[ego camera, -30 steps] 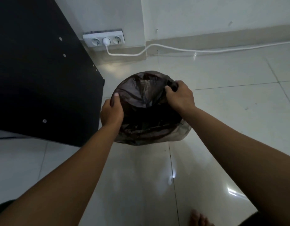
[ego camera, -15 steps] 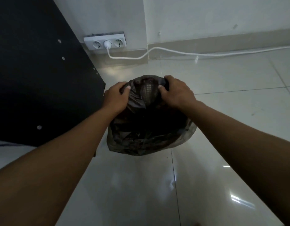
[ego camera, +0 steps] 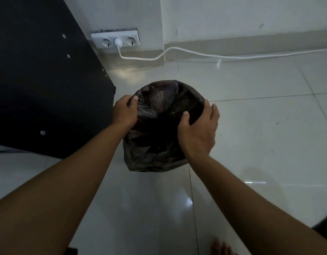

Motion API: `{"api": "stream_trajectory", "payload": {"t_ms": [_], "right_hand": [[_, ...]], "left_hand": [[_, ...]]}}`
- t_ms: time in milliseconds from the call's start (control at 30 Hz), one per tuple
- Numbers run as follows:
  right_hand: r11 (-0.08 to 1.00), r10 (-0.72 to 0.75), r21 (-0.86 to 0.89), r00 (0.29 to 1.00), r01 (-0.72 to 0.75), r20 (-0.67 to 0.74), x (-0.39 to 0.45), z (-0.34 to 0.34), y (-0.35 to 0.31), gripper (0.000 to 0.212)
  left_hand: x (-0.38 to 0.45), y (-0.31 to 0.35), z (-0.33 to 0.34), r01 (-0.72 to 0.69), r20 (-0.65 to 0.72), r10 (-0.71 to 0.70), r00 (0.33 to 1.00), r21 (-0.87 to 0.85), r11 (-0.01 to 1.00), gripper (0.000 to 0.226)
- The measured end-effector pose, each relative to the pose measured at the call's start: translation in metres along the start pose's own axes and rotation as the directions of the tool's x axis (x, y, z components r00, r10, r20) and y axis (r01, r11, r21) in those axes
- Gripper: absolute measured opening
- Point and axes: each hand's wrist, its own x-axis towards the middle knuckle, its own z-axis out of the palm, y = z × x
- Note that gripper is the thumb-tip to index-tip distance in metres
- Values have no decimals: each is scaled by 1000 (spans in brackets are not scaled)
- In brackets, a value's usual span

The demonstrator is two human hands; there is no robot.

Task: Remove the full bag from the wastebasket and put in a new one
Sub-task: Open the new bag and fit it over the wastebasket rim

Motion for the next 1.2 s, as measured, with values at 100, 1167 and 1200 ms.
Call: {"api": "stream_trajectory", "payload": {"t_ms": [100,1167,1200], "right_hand": [[1000,-16,-23,994,19,106,7,-8,8,67],[594,200,-398,351,699,915,61,49,-49,46],[591,178,-381,345,711,921,57,41,-53,46]], "left_hand": [[-2,-2,0,14,3,-13,1000,-25,1000,40],[-2,-14,18,-140,23,141,990,-61,988,36],[-2,-14,18,-137,23,138,990,-64,989,36]]}}
